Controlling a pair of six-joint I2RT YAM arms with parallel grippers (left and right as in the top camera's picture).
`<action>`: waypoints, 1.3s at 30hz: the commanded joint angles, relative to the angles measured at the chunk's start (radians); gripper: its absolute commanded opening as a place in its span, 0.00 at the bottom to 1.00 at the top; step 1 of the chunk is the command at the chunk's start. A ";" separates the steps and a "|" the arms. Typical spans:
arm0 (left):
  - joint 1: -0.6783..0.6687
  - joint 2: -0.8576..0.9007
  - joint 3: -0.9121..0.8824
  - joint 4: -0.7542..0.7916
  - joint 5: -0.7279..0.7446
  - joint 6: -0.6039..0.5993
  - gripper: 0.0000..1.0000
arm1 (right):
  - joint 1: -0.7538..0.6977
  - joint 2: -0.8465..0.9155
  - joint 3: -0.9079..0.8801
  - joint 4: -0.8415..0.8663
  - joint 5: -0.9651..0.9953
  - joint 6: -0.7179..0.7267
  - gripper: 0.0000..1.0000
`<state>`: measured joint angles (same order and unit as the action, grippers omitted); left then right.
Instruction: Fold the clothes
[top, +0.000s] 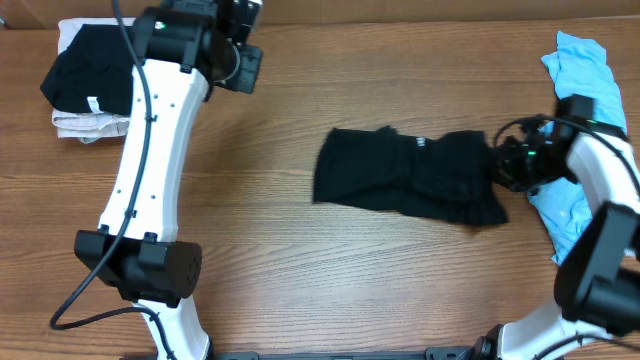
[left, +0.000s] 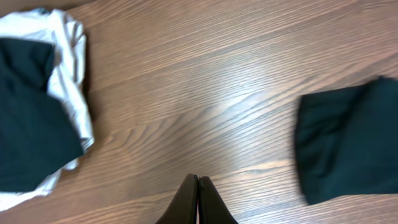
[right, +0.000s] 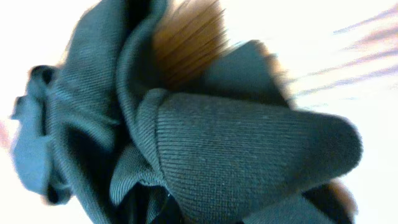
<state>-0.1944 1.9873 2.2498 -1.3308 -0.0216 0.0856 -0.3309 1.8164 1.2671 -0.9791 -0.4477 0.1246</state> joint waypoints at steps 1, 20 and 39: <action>0.030 -0.005 0.025 -0.011 -0.012 0.022 0.04 | -0.011 -0.093 -0.002 -0.029 -0.018 -0.043 0.04; 0.052 -0.004 0.023 -0.014 -0.012 0.023 0.06 | 0.549 -0.112 0.215 0.023 0.142 0.345 0.04; 0.052 0.051 0.013 -0.002 -0.011 0.023 0.04 | 0.834 0.121 0.234 0.431 0.125 0.510 0.09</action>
<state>-0.1459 2.0171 2.2505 -1.3384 -0.0277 0.0856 0.5121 1.9553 1.4628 -0.5835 -0.3153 0.6056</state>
